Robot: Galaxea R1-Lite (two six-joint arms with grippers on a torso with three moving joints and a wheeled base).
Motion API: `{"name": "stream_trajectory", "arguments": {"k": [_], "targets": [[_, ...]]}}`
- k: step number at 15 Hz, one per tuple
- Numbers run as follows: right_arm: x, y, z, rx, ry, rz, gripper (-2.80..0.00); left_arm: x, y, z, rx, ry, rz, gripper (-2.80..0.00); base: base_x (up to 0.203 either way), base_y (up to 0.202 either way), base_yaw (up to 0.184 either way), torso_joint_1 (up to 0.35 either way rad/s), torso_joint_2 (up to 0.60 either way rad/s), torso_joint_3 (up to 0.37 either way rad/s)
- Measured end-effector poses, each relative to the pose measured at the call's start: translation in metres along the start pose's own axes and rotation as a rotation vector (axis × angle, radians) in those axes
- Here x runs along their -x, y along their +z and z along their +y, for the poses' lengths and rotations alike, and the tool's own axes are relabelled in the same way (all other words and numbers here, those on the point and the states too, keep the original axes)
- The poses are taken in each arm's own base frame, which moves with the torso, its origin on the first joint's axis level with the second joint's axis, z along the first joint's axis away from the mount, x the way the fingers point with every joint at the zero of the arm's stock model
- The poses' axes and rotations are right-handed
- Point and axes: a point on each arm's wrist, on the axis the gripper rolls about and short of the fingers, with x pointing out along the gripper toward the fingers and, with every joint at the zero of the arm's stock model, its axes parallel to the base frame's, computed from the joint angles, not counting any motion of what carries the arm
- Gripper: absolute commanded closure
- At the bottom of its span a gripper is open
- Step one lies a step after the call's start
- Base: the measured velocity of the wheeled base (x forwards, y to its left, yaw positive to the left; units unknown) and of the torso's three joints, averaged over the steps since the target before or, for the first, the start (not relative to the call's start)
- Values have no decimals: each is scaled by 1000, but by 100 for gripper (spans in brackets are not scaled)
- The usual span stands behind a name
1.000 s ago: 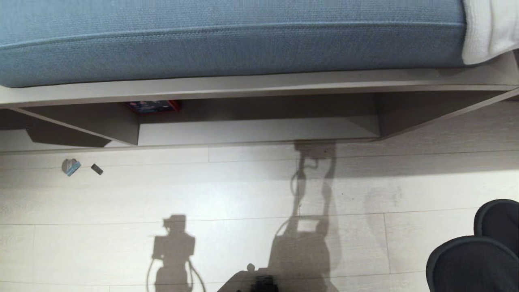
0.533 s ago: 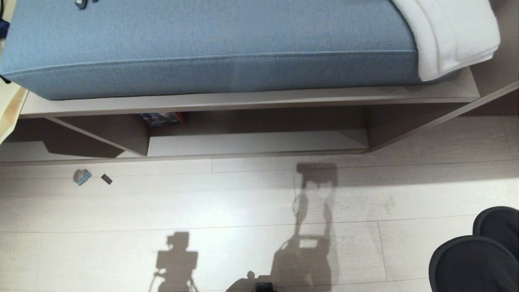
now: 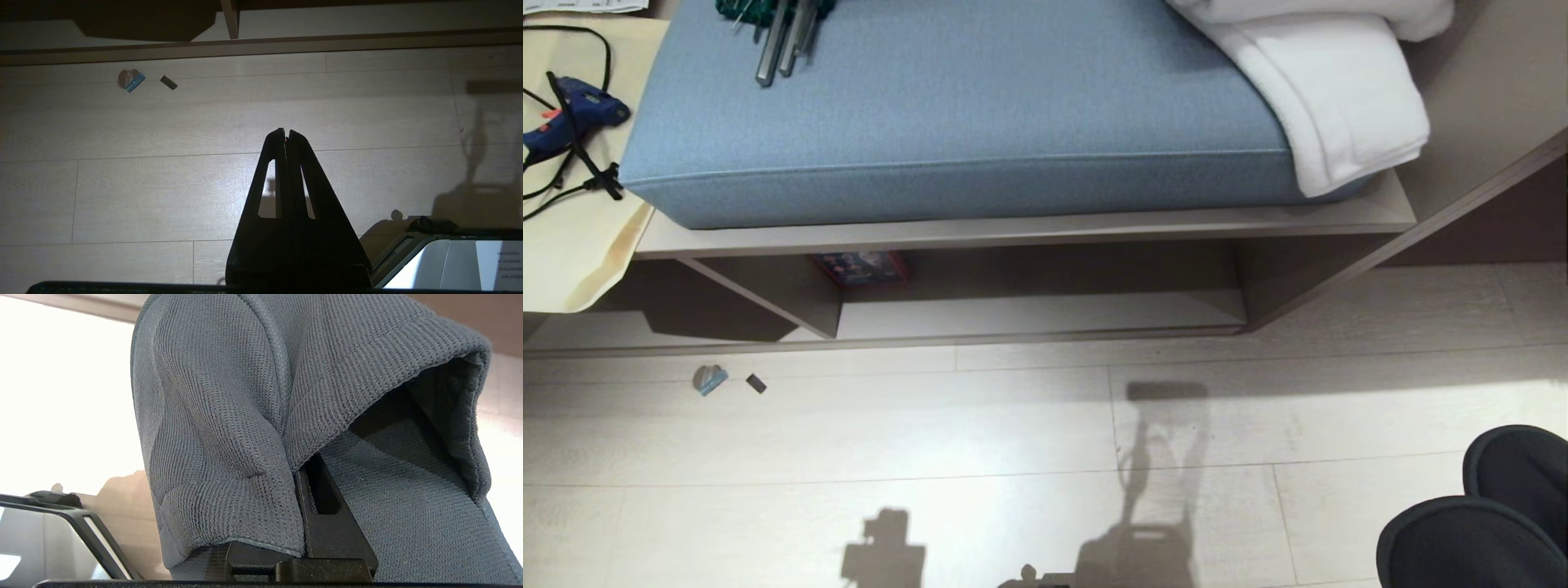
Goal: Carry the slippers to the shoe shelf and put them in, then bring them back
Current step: Place the slippers on the floor
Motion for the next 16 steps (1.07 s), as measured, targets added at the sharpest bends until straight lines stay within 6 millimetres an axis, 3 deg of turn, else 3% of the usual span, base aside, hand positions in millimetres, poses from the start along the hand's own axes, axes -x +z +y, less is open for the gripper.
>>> {"name": "stream_trajectory", "arguments": {"k": [16], "targets": [[0, 0, 0, -4, 0, 0, 0, 0, 0, 0, 0, 0, 0, 0, 0, 0, 0, 3, 0, 200]]}}
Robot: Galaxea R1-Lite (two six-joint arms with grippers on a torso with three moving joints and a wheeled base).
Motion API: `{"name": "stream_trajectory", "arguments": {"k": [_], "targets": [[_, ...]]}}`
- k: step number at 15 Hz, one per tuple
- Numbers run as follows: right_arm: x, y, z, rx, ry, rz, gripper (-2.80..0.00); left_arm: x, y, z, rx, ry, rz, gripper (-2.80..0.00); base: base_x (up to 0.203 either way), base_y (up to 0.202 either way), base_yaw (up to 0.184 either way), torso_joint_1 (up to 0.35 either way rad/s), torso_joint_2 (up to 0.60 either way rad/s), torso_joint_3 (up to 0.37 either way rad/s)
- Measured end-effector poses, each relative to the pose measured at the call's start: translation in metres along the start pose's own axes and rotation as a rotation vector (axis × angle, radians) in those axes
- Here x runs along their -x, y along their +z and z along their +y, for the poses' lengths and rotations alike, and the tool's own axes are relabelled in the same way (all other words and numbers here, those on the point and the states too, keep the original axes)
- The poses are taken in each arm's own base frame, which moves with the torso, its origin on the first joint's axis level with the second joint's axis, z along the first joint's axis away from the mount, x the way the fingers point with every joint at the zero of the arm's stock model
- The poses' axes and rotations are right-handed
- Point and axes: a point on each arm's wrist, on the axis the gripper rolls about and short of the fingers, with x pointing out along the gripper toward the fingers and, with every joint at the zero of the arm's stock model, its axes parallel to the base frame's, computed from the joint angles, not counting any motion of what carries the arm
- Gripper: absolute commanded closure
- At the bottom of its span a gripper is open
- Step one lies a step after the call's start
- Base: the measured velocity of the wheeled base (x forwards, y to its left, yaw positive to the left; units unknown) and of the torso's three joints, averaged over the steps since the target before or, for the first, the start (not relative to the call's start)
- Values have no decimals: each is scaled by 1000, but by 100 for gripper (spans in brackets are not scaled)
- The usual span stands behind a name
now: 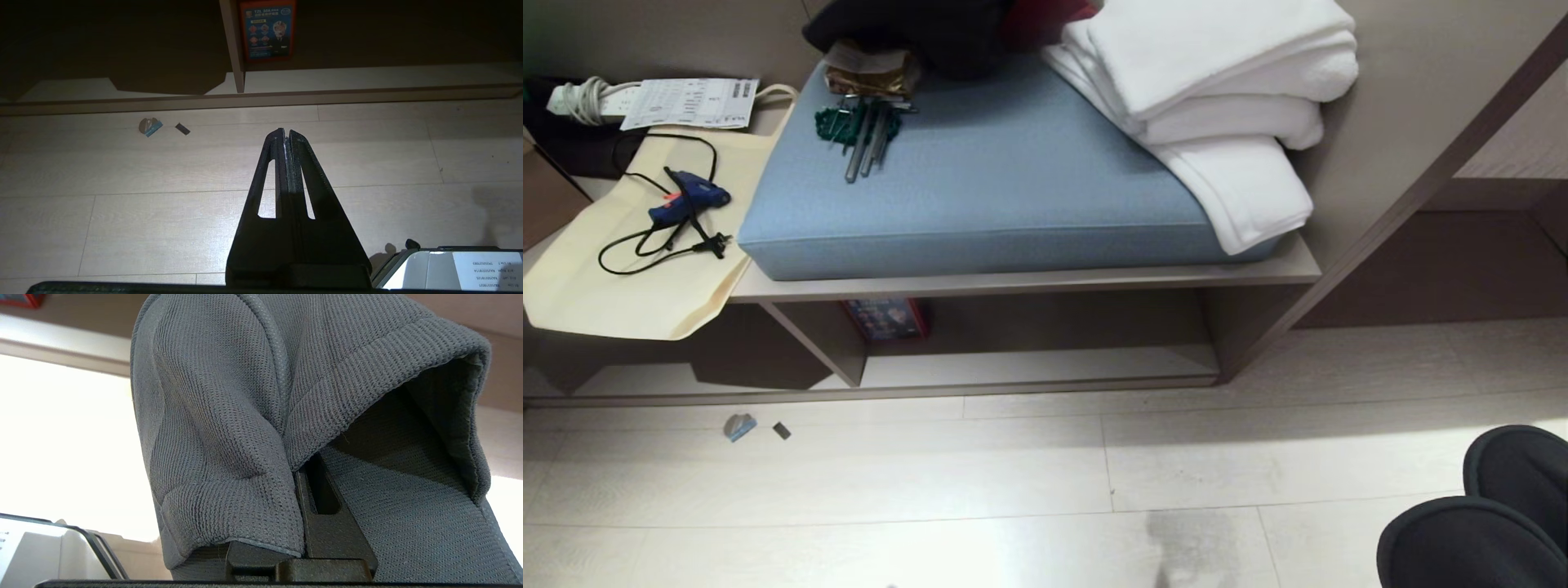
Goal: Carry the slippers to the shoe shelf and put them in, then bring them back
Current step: Place the slippers on the floor
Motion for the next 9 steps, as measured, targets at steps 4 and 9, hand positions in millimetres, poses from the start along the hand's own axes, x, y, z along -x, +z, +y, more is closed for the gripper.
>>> {"name": "stream_trajectory", "arguments": {"k": [4, 9], "targets": [[0, 0, 0, -1, 0, 0, 0, 0, 0, 0, 0, 0, 0, 0, 0, 0, 0, 4, -1, 207], [0, 0, 0, -10, 1, 4, 0, 0, 0, 0, 0, 0, 0, 0, 0, 0, 0, 1, 1, 203]]}}
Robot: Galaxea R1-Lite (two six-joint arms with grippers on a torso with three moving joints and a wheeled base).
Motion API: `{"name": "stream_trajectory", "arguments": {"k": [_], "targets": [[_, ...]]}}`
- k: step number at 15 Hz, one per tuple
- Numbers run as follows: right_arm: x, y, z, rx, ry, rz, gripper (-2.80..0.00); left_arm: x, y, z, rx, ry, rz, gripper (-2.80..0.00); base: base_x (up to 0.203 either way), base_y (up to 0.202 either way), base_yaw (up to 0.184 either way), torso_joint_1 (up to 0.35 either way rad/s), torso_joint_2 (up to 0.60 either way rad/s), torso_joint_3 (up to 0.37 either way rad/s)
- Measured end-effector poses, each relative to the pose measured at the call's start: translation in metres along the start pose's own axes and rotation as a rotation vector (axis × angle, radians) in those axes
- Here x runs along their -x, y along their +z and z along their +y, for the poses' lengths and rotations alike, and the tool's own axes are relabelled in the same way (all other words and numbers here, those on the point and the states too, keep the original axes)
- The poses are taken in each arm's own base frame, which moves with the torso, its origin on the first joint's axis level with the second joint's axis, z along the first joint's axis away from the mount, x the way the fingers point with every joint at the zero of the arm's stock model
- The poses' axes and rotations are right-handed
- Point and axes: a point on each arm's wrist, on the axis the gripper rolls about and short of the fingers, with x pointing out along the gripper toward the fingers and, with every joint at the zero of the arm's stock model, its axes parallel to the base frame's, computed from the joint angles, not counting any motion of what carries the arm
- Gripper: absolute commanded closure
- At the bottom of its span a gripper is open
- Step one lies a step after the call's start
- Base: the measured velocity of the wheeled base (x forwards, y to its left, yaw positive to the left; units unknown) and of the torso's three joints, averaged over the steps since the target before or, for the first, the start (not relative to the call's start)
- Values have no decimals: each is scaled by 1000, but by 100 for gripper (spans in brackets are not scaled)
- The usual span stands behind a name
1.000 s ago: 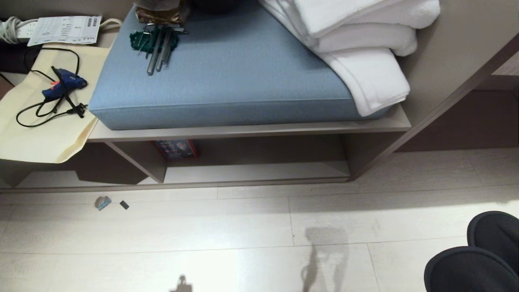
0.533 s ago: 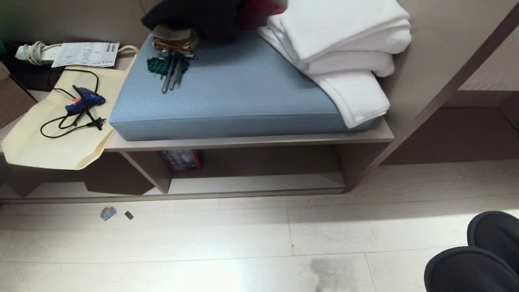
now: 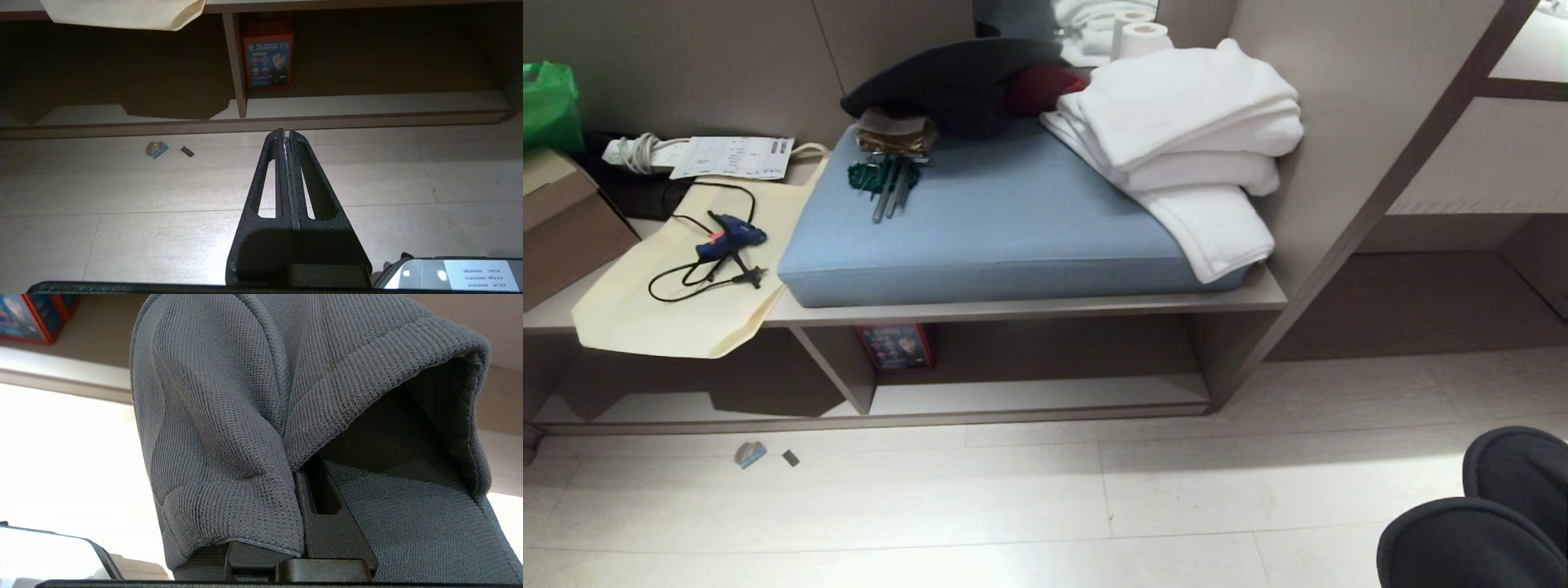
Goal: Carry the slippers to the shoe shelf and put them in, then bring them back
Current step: Place the slippers on the floor
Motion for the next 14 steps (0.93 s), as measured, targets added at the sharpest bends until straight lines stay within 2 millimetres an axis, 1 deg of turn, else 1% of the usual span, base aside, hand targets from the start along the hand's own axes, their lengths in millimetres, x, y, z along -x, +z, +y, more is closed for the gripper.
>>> {"name": "stream_trajectory", "arguments": {"k": [6, 14], "targets": [[0, -4, 1, -13, 5, 35, 0, 0, 0, 0, 0, 0, 0, 0, 0, 0, 0, 3, 3, 202], [0, -3, 1, -14, 5, 33, 0, 0, 0, 0, 2, -1, 0, 0, 0, 0, 0, 3, 1, 202]]}}
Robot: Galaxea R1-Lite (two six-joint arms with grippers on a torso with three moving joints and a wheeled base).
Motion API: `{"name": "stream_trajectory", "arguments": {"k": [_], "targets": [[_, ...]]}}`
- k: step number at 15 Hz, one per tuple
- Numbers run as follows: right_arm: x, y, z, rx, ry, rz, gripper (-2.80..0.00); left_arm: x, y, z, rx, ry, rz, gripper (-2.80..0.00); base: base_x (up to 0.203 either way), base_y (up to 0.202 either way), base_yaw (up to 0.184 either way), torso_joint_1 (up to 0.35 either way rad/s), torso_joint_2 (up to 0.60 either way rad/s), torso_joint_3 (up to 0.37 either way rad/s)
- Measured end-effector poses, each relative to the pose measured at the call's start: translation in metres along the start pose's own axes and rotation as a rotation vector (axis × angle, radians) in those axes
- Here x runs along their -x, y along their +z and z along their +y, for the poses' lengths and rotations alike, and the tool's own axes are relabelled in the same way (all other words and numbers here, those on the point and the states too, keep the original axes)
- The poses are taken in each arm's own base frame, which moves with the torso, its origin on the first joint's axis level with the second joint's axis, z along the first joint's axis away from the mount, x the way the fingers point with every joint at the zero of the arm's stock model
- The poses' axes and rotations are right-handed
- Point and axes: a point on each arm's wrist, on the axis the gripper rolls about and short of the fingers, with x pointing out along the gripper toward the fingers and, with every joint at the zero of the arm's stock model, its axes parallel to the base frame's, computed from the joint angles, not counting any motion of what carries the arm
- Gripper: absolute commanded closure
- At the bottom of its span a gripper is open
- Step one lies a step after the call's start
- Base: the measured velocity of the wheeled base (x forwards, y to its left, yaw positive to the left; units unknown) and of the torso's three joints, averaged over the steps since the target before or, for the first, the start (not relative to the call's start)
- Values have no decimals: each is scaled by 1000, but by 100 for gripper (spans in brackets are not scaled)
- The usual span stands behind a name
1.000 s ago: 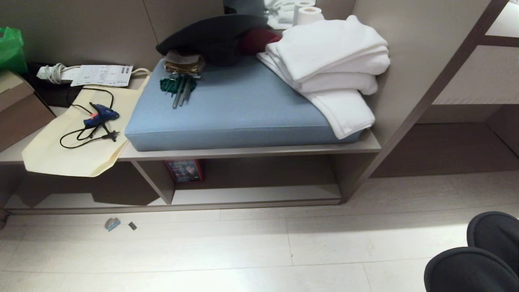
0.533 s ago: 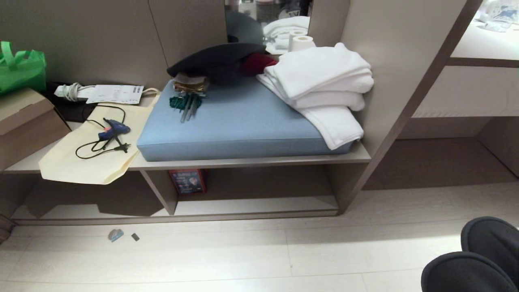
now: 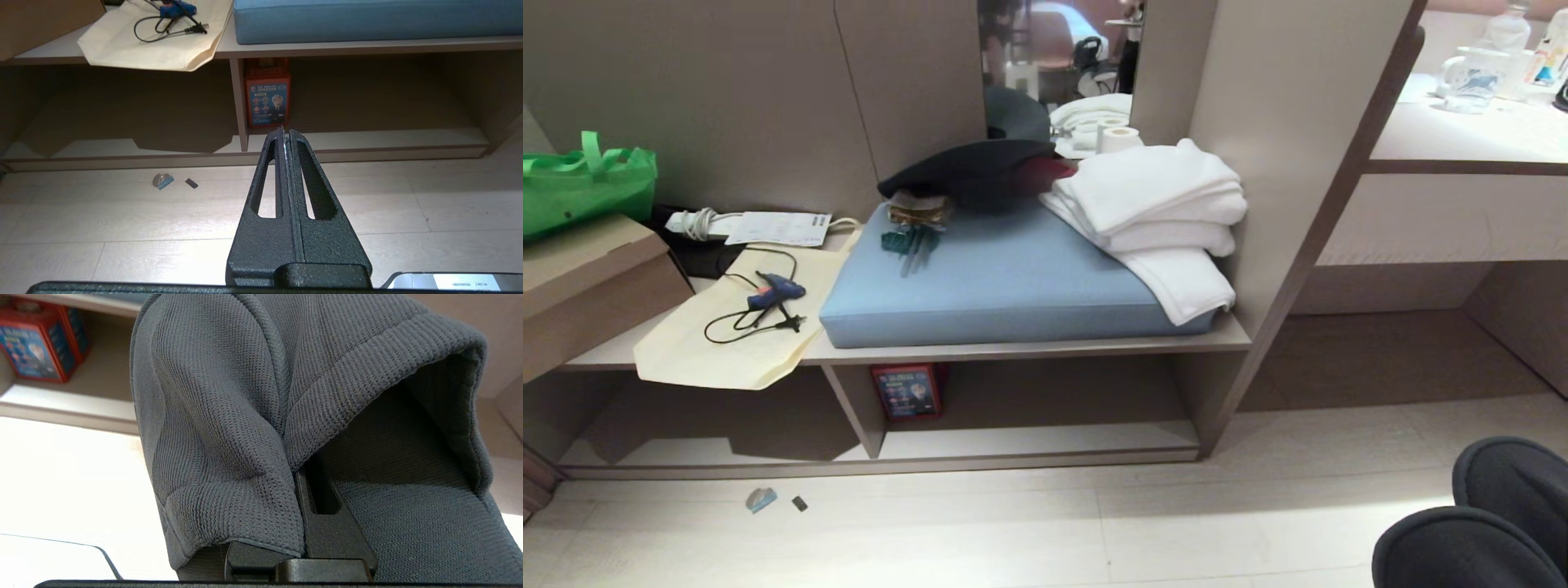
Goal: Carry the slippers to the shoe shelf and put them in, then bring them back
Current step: Place the slippers on the floor
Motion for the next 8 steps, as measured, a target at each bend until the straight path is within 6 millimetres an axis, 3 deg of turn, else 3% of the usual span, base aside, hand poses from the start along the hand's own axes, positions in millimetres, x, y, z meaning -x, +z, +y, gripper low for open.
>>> {"name": "stream_trajectory", "arguments": {"k": [8], "targets": [[0, 0, 0, 0, 0, 0, 0, 0, 0, 0, 6, 0, -1, 0, 0, 0, 0, 2, 3, 201]]}}
